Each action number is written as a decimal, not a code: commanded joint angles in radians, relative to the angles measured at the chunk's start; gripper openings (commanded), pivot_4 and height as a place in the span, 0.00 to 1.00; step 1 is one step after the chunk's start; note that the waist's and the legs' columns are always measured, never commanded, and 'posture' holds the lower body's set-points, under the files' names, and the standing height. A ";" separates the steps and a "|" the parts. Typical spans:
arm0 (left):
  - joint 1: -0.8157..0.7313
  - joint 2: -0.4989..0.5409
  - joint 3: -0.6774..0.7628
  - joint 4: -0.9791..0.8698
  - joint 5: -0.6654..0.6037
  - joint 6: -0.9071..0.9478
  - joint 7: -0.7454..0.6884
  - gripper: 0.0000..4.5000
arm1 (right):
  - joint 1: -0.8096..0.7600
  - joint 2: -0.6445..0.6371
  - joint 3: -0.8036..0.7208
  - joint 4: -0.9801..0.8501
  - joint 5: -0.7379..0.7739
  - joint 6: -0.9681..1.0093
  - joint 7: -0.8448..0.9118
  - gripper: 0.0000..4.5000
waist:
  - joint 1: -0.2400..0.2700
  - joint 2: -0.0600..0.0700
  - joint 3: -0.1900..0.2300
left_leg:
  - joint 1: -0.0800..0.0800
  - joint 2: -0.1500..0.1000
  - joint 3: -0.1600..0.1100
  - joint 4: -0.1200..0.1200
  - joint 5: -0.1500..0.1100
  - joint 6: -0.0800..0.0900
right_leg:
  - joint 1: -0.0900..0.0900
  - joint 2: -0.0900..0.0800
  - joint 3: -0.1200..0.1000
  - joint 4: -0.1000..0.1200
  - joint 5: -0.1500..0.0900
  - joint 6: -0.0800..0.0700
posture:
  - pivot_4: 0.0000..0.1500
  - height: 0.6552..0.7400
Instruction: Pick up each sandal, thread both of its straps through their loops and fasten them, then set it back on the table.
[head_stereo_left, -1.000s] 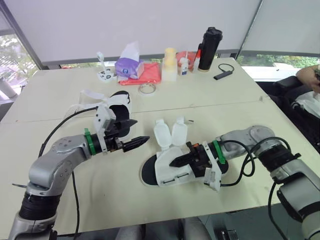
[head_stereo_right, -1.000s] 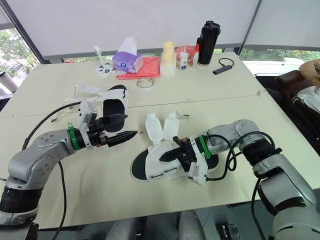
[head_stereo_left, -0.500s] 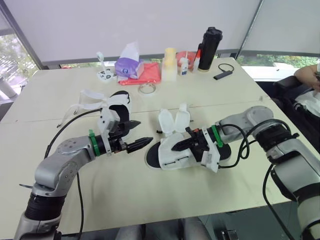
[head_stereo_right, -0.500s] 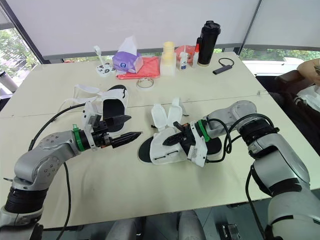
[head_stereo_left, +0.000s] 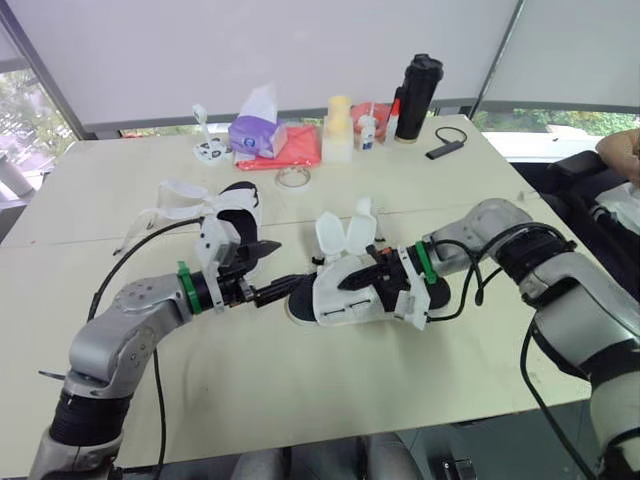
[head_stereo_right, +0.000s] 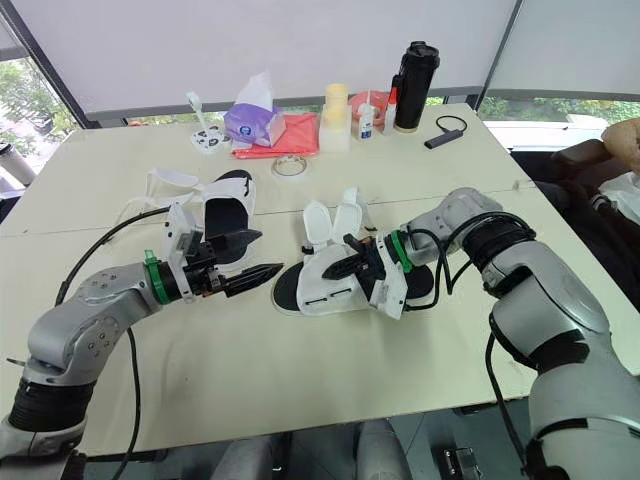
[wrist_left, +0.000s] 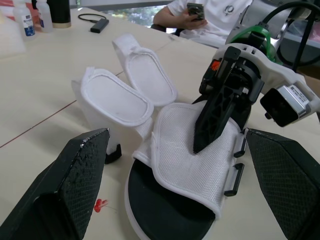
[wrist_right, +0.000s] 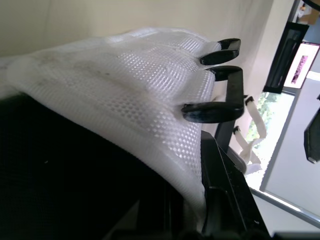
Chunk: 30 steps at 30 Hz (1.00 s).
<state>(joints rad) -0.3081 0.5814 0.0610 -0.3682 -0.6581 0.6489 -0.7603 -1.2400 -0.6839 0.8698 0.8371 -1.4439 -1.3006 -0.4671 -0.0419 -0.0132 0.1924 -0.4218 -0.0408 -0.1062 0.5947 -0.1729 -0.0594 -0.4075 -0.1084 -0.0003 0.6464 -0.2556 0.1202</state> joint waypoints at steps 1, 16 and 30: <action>0.002 0.001 0.017 -0.043 -0.011 -0.010 0.003 1.00 | -0.041 0.003 0.045 0.023 -0.026 0.030 -0.079 0.01 | 0.000 0.000 0.000 | 0.000 0.000 0.000 0.000 0.000 0.000 | 0.000 0.000 0.000 0.000 0.000 0.000 | 1.00 1.00; 0.004 0.006 0.007 -0.049 -0.012 -0.002 0.001 1.00 | -0.034 0.029 0.097 0.080 0.052 0.010 -0.071 0.79 | -0.003 0.000 0.000 | 0.004 0.001 0.000 -0.001 0.000 0.000 | 0.002 0.001 0.000 0.001 0.000 0.000 | 1.00 1.00; 0.017 0.043 -0.016 -0.008 0.048 -0.039 -0.057 1.00 | 0.138 -0.198 -0.101 -0.123 0.517 -0.036 0.418 0.98 | 0.001 0.000 0.000 | 0.012 0.001 -0.002 -0.003 0.000 0.000 | 0.013 0.002 0.001 -0.001 -0.003 -0.004 | 1.00 1.00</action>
<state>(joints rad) -0.2860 0.6176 0.0370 -0.3652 -0.6180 0.6377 -0.8065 -1.1084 -0.8549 0.8117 0.7659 -1.0219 -1.3372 -0.1269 -0.0405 -0.0135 0.1923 -0.4094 -0.0400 -0.1080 0.5916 -0.1731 -0.0589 -0.3949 -0.1067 0.0004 0.6458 -0.2591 0.1161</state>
